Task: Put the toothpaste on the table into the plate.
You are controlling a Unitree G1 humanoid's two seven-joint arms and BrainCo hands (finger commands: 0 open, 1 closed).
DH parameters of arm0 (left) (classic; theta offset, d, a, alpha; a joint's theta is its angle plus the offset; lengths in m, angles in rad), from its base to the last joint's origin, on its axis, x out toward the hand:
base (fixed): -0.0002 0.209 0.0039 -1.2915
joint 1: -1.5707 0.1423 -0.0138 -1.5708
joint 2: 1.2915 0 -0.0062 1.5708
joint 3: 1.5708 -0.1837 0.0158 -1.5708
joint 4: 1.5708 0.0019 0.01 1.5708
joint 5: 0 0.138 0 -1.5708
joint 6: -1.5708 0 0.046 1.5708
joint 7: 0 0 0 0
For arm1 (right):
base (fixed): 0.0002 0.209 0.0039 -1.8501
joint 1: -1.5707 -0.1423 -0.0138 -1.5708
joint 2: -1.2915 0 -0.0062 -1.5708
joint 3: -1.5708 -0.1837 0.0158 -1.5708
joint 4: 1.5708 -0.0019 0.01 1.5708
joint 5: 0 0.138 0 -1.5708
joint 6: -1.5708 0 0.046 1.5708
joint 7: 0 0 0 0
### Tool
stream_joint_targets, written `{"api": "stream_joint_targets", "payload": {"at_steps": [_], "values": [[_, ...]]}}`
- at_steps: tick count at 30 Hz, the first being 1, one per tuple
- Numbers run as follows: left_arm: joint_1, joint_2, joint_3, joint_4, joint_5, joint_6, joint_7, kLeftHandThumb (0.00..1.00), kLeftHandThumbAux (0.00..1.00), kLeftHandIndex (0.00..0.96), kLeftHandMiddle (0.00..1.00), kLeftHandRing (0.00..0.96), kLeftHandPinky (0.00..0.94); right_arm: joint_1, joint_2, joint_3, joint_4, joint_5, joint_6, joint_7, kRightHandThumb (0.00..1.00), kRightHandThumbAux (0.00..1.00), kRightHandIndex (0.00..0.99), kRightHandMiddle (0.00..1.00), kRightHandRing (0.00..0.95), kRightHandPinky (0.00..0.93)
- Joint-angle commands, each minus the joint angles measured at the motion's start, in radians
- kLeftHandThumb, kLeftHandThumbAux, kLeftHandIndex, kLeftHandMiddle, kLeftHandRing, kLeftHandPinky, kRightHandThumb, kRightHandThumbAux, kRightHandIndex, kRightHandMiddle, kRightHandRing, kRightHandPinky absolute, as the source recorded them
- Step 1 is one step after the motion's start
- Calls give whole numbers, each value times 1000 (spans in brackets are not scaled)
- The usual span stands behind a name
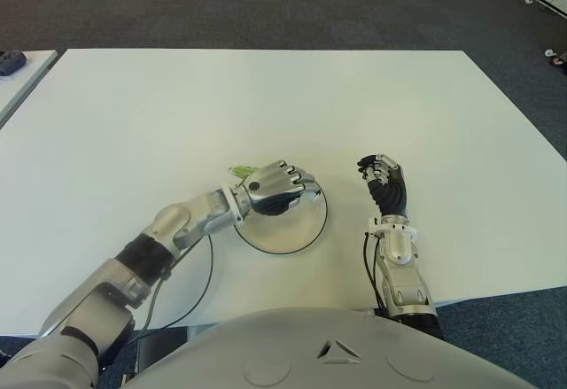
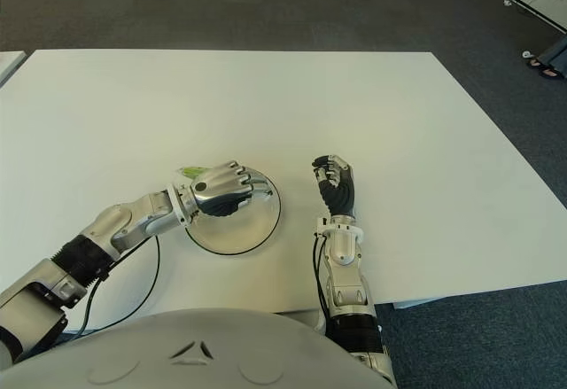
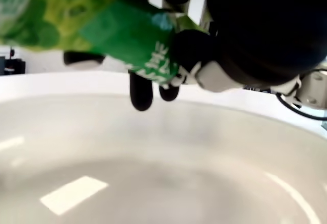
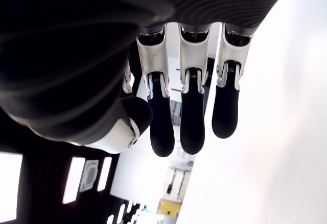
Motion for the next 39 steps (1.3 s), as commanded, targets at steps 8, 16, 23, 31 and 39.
{"api": "stream_joint_targets", "payload": {"at_steps": [8, 16, 23, 31, 39], "values": [[47, 0, 9, 42, -112, -2, -73, 849, 672, 396, 554, 861, 868, -3, -15, -5, 28, -7, -2, -2, 711, 732, 421, 470, 449, 443], [69, 2, 6, 43, -134, 54, -148, 848, 672, 394, 552, 856, 860, -5, -19, -6, 41, -5, -8, -4, 712, 732, 421, 469, 442, 434], [80, 10, 8, 44, -134, 52, -136, 848, 671, 395, 553, 854, 865, -8, -19, -5, 50, -4, -12, -4, 712, 732, 421, 473, 446, 440], [109, 32, 30, 19, -141, 33, -105, 848, 669, 402, 571, 795, 750, -11, -18, -4, 54, -1, -13, -3, 712, 732, 421, 472, 446, 441], [156, 48, 83, -100, -243, 54, -212, 832, 678, 377, 524, 552, 508, -14, -18, -4, 59, 4, -19, 0, 712, 732, 420, 473, 450, 442]]}}
